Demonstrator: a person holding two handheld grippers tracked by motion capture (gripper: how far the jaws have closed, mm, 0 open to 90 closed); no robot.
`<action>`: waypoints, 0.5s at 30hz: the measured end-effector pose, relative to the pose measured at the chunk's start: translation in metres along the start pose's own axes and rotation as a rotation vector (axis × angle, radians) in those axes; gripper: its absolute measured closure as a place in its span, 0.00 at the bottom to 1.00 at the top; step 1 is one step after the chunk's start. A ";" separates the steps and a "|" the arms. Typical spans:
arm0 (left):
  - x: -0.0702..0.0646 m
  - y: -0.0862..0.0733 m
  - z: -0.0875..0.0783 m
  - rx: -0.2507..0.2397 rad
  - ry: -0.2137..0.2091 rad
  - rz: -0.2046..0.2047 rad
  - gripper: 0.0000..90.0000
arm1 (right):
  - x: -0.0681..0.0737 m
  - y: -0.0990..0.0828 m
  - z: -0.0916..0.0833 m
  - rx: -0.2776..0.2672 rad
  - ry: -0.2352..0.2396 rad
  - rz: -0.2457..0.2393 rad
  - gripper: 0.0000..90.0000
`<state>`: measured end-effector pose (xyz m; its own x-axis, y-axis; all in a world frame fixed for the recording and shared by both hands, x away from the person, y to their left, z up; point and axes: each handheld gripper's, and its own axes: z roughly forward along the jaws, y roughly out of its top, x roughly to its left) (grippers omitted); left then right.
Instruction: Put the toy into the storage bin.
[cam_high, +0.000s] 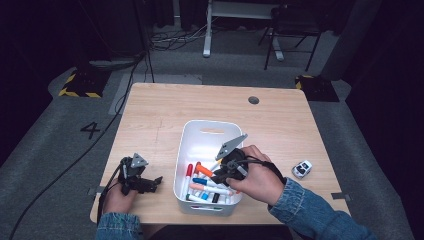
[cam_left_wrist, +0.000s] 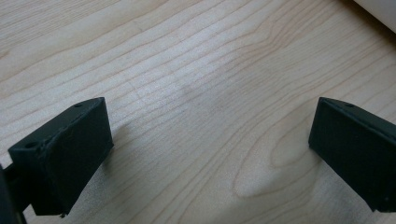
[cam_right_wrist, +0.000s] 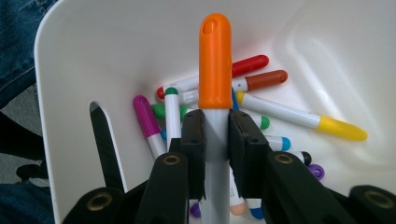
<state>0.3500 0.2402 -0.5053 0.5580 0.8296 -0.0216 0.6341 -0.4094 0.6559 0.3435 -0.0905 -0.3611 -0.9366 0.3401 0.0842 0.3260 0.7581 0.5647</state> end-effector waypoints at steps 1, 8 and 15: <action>0.000 0.000 0.000 -0.001 0.002 0.002 0.00 | 0.001 0.000 0.001 0.014 0.000 -0.001 0.86; 0.000 0.000 0.000 -0.001 0.000 -0.001 0.00 | 0.009 -0.001 0.007 0.077 0.005 0.048 0.86; 0.000 0.000 0.000 0.001 -0.003 -0.001 0.00 | 0.006 -0.002 0.009 0.052 0.026 0.054 0.66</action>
<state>0.3499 0.2402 -0.5055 0.5587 0.8290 -0.0244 0.6351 -0.4087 0.6555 0.3380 -0.0849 -0.3688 -0.9205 0.3668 0.1349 0.3813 0.7674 0.5154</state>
